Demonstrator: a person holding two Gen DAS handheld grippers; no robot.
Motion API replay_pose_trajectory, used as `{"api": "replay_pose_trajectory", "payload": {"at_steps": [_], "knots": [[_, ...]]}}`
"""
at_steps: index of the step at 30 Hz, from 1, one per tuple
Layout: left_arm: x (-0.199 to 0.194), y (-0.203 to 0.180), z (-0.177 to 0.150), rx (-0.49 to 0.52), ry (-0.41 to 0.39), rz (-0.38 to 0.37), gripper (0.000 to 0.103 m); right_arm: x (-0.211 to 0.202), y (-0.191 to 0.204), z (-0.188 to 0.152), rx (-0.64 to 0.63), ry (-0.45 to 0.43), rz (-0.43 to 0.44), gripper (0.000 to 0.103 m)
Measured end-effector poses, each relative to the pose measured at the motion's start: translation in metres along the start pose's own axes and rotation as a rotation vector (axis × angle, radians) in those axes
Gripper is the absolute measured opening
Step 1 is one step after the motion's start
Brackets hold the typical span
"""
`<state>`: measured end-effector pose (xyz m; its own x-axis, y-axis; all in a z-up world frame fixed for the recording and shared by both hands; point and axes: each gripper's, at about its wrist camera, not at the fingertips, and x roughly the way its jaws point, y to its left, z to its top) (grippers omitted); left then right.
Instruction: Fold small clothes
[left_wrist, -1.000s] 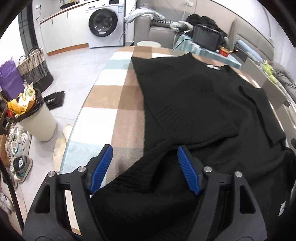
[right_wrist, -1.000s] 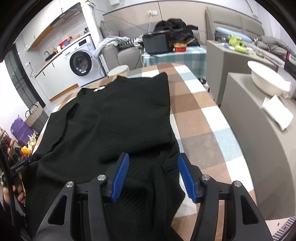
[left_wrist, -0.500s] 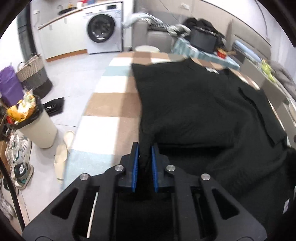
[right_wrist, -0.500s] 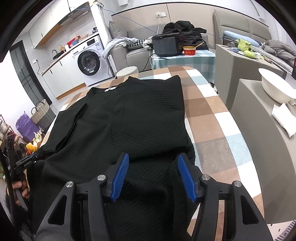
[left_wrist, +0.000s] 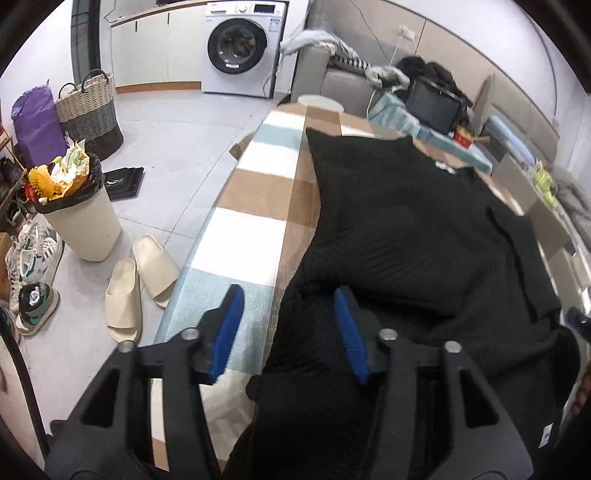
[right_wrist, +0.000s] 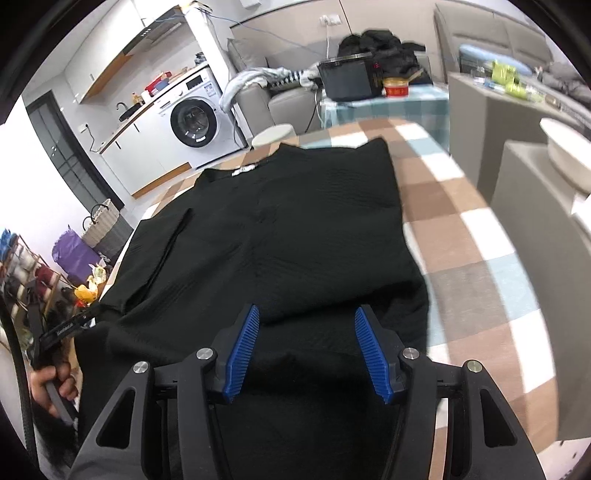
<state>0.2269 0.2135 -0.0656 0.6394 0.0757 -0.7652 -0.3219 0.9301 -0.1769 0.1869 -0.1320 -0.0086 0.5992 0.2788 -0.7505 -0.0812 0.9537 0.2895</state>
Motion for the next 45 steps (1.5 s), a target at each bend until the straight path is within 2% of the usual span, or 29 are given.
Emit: {"api": "replay_pose_trajectory", "payload": {"at_steps": [4,5,6,8,9,12,14,19,21,23,24,26,27,29,31,38,45], "knots": [[-0.011,0.002,-0.004,-0.008,-0.013,-0.006,0.050,0.027,-0.011,0.007,0.087,0.034,0.011,0.053],[-0.013,0.003,-0.005,-0.008,-0.014,-0.002,0.050,0.033,-0.014,0.009,0.112,0.029,0.004,0.048],[-0.015,0.003,-0.006,-0.012,-0.014,0.002,0.050,0.038,-0.017,0.011,0.126,0.029,-0.008,0.035],[-0.021,0.005,-0.008,-0.016,-0.016,0.007,0.050,0.043,-0.023,0.015,0.149,0.017,-0.030,0.017],[-0.023,0.006,-0.010,-0.018,-0.019,0.009,0.050,0.042,-0.026,0.017,0.160,0.000,-0.033,0.012],[-0.028,0.010,-0.015,-0.028,-0.021,0.018,0.050,0.042,-0.037,0.019,0.192,-0.006,-0.089,0.012],[-0.030,0.014,-0.019,-0.041,-0.017,0.015,0.051,0.046,-0.043,0.018,0.206,0.039,-0.093,0.012],[-0.043,0.020,-0.026,-0.073,-0.029,-0.005,0.051,0.023,-0.036,0.009,0.156,0.012,-0.055,0.035],[-0.054,0.016,-0.029,-0.057,-0.050,-0.007,0.054,0.010,-0.032,0.004,0.125,-0.006,-0.053,0.057],[-0.064,0.014,-0.033,-0.046,-0.067,-0.014,0.067,-0.003,-0.027,-0.001,0.090,-0.024,-0.043,0.071],[-0.071,0.011,-0.035,-0.038,-0.082,-0.015,0.069,-0.008,-0.024,-0.004,0.072,-0.028,-0.048,0.081],[-0.082,0.008,-0.040,-0.024,-0.108,-0.022,0.082,-0.018,-0.020,-0.010,0.043,-0.041,-0.060,0.088],[-0.089,0.005,-0.044,-0.015,-0.124,-0.027,0.085,-0.022,-0.018,-0.013,0.029,-0.047,-0.062,0.090],[-0.101,0.001,-0.049,0.008,-0.148,-0.030,0.097,-0.030,-0.014,-0.019,0.003,-0.046,-0.066,0.093],[-0.113,-0.005,-0.059,0.045,-0.169,-0.039,0.102,-0.037,-0.010,-0.026,-0.031,-0.054,-0.064,0.096],[-0.150,-0.018,-0.096,0.129,-0.203,-0.029,0.102,-0.063,0.009,-0.054,-0.165,-0.084,-0.054,0.100],[-0.175,-0.002,-0.129,0.110,-0.198,-0.025,0.102,-0.090,0.022,-0.077,-0.246,-0.111,-0.029,0.100]]}}
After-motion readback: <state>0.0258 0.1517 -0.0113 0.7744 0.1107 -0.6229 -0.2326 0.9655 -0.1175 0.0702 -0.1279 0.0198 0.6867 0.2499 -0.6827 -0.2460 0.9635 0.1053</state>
